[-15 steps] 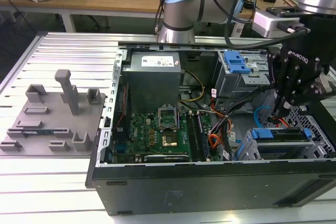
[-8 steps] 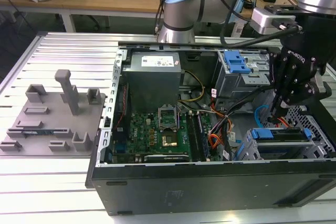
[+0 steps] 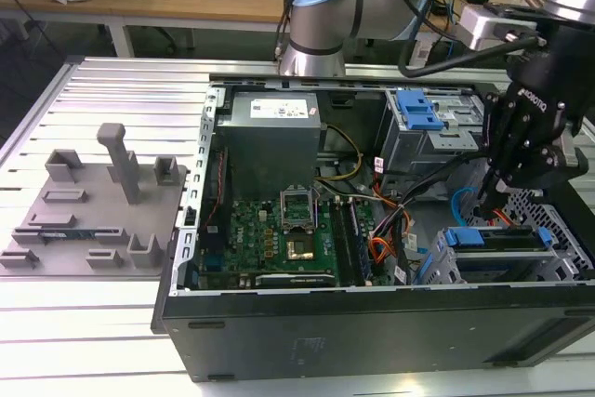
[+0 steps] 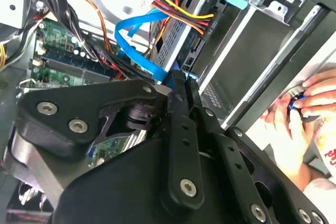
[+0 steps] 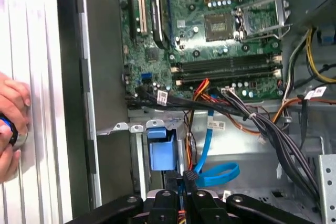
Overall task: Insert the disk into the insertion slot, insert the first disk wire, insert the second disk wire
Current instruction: 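Insert the second disk wire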
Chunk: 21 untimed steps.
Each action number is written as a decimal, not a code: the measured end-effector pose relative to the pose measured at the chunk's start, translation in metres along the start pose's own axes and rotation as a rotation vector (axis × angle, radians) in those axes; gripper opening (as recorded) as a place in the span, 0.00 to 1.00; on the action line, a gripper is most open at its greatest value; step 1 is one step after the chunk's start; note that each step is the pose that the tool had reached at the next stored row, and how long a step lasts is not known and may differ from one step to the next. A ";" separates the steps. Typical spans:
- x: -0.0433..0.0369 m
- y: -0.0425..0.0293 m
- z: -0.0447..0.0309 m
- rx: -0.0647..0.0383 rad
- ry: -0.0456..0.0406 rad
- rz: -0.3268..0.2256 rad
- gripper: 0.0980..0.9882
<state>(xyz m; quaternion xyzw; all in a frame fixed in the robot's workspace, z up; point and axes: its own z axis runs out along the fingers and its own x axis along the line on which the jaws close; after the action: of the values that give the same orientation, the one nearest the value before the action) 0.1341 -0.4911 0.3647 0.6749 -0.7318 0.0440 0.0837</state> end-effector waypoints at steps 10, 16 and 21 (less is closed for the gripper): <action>0.0060 -0.0216 0.0002 0.005 -0.0711 -0.026 0.07; 0.0167 -0.0209 0.0028 0.036 -0.1475 -0.026 0.07; 0.0190 -0.0205 0.0033 0.027 -0.1499 -0.027 0.07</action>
<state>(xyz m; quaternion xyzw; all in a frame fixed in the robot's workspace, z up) 0.1528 -0.5120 0.3639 0.6873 -0.7261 0.0021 0.0201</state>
